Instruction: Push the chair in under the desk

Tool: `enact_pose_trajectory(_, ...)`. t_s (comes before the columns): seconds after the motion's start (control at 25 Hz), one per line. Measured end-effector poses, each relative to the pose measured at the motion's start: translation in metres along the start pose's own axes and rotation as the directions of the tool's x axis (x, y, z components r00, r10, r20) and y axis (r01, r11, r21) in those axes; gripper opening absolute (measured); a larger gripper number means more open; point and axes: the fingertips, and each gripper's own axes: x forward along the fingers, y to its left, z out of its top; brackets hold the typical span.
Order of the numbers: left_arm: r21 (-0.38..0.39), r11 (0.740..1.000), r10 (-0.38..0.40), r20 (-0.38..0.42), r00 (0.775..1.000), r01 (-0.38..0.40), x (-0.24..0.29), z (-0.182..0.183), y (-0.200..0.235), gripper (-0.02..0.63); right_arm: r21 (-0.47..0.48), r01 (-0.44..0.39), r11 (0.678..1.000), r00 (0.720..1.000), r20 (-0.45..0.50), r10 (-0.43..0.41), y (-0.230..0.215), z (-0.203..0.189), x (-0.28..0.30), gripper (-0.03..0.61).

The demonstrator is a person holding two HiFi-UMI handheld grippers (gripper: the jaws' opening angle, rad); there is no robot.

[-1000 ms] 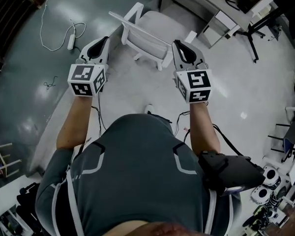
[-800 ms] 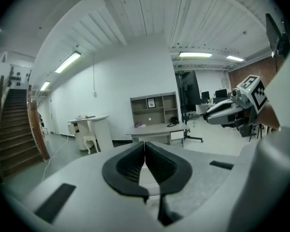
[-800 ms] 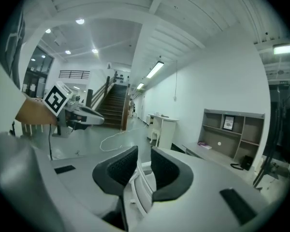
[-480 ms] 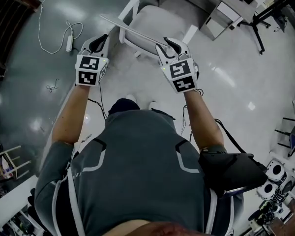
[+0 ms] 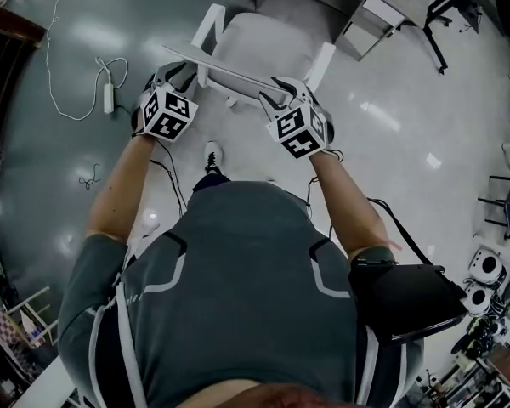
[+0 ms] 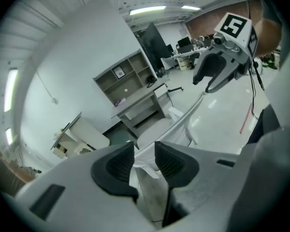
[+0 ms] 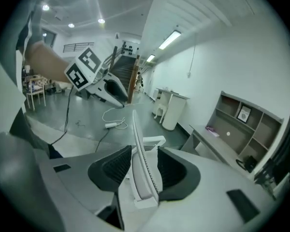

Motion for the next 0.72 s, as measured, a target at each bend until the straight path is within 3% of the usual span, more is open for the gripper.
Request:
enact_pose_trajectory(0.16,0.088,0.994,-0.069,-0.005,0.998,0.069,0.035,-0.016,0.01,0.165,-0.082,0.027,0.996,0.994,-0.101,-0.035,0.005,-0.014,0.035,0.192)
enact_pose_trajectory(0.28,0.187,0.971,-0.139,-0.052,0.989,0.147,0.061,-0.03,0.009,0.191,-0.095,0.033,0.995,0.988,-0.148,-0.047,0.003,-0.022,0.054,0.192)
enact_pose_trajectory(0.4,0.303,0.931,-0.181,-0.097,0.979,0.202,0.082,-0.044,0.007,0.199,-0.126,0.034,0.991,0.98,-0.192,-0.058,0.005,-0.031,0.074,0.192)
enact_pose_trajectory(0.56,0.457,0.858,-0.206,-0.114,0.972,0.235,0.106,-0.053,0.003,0.199,-0.132,0.037,0.991,0.966,-0.248,-0.069,0.006,-0.043,0.096,0.192)
enact_pose_trajectory(0.72,0.512,0.813,-0.255,-0.112,0.96,0.276,0.119,-0.053,0.002,0.166,-0.131,0.07,0.989,0.952,-0.287,-0.105,0.004,-0.05,0.104,0.156)
